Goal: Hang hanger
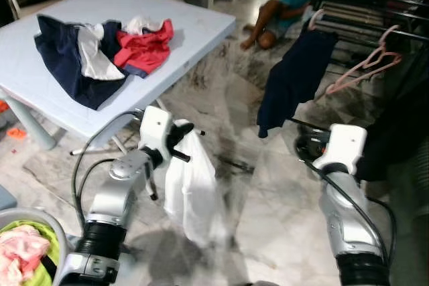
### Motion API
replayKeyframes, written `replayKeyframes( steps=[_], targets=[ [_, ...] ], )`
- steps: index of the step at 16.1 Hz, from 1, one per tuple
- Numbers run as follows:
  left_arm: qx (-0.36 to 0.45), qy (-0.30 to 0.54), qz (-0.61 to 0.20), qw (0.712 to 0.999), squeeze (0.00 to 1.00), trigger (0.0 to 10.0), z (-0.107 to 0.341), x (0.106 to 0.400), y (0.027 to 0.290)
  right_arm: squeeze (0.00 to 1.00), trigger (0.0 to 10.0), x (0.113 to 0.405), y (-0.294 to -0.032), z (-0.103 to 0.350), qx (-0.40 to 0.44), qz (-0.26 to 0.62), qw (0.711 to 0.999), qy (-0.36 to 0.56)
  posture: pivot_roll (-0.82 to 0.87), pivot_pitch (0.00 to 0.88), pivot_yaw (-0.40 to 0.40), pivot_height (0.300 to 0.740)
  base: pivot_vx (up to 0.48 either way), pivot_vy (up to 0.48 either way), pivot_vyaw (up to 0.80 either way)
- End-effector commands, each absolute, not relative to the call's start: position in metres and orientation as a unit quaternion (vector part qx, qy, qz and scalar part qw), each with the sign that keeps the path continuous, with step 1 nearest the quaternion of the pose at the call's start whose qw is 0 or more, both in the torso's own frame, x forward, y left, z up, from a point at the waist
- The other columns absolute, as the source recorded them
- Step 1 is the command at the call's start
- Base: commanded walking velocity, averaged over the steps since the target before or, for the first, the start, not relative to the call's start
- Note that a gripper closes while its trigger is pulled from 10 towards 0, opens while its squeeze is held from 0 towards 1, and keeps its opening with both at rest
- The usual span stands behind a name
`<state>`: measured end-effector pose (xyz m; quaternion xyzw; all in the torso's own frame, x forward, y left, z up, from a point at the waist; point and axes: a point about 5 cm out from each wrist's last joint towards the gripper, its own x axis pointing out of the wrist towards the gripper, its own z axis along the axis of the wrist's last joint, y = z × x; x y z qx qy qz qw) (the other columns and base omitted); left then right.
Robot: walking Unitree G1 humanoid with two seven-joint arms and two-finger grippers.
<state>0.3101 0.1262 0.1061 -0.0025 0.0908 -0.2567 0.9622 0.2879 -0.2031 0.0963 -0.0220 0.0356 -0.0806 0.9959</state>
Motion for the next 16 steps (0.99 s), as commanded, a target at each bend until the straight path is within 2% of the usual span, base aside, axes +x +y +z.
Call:
replayKeyframes(
  steps=[1,5,16],
  targets=[
    [-0.001,0.062,-0.273,0.96,0.0,10.0,0.119,0.312,0.119,0.0,10.0,0.287,-0.209,0.096,-0.026,-0.094,0.995,0.038,-0.02,0.0,0.012,0.74,0.352,0.326,-0.8],
    [0.01,0.051,-0.294,0.955,0.0,10.0,0.119,0.308,0.113,0.0,10.0,0.288,-0.209,0.095,-0.025,-0.093,0.995,0.038,-0.02,0.0,0.01,0.74,0.353,0.322,-0.8],
    [0.02,0.049,-0.331,0.942,0.0,10.0,0.119,0.302,0.103,0.0,10.0,0.29,-0.213,0.094,-0.037,-0.112,0.992,0.039,-0.02,0.0,0.016,0.74,0.479,0.0,-0.8]
  ],
)
